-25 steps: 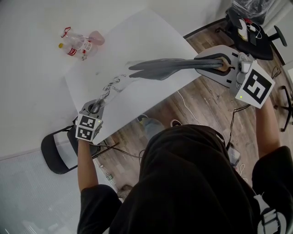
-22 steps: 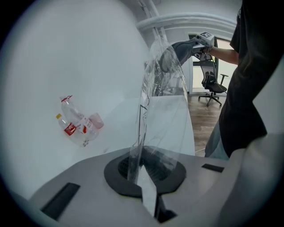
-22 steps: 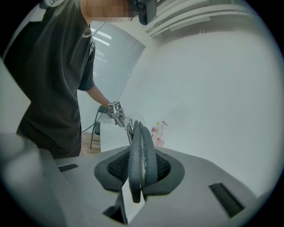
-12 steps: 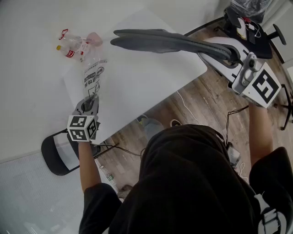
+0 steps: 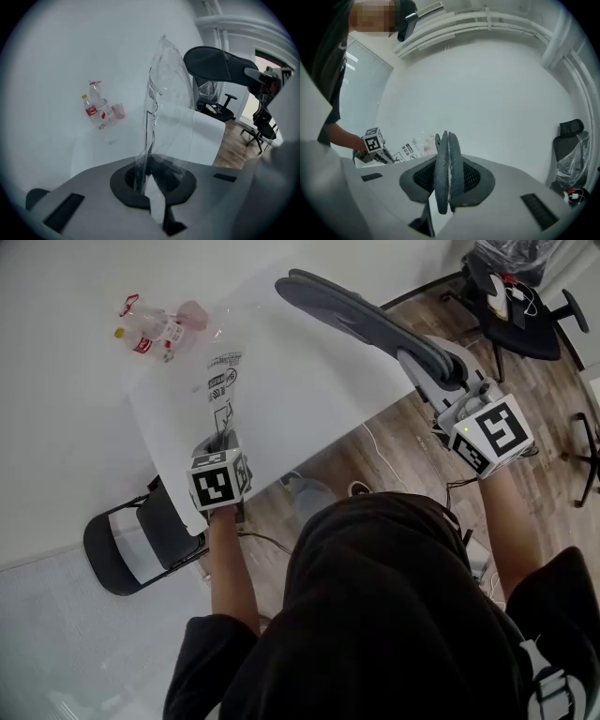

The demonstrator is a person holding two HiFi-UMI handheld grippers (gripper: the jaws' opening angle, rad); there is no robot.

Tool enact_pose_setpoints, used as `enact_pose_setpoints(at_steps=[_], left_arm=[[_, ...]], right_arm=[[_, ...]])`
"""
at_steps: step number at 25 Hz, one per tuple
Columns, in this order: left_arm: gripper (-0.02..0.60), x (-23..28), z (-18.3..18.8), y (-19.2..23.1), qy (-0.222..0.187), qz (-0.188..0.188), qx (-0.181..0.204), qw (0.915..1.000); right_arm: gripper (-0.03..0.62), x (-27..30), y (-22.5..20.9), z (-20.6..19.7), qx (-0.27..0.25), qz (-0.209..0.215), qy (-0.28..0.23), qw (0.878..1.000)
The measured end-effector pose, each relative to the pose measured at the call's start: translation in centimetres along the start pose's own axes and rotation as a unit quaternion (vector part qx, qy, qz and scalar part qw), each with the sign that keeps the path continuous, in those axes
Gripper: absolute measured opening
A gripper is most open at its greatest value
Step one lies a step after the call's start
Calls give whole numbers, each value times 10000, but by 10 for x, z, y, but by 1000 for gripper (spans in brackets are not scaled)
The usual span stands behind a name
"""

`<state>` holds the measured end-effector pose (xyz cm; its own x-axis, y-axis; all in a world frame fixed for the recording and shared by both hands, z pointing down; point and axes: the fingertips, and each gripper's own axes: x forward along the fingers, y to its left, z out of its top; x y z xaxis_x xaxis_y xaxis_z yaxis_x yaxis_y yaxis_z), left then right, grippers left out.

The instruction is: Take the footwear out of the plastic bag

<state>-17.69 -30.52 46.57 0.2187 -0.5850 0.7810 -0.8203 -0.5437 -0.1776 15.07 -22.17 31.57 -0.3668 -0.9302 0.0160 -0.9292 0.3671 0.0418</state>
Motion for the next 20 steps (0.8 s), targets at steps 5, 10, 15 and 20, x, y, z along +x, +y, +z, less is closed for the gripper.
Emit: enact_pose_setpoints(at_steps=[5,10,15,20], left_arm=[[23,23,-42,-41,634,-184,-74,9978],[23,34,-58,-60,785,-370,-23,9962],[23,36,-59,-62,795,-472,-1,9957],[23,36,-53,-60,778,-509,38,9957]], right_arm=[[78,10,19,-58,-141,-185,926,9954],[78,13,32,-76,-141,-69,1186,9928],[78,18,32,-77,-227,-76,1210,9924],[78,20,32,-77,-294,-99,1298,9911]])
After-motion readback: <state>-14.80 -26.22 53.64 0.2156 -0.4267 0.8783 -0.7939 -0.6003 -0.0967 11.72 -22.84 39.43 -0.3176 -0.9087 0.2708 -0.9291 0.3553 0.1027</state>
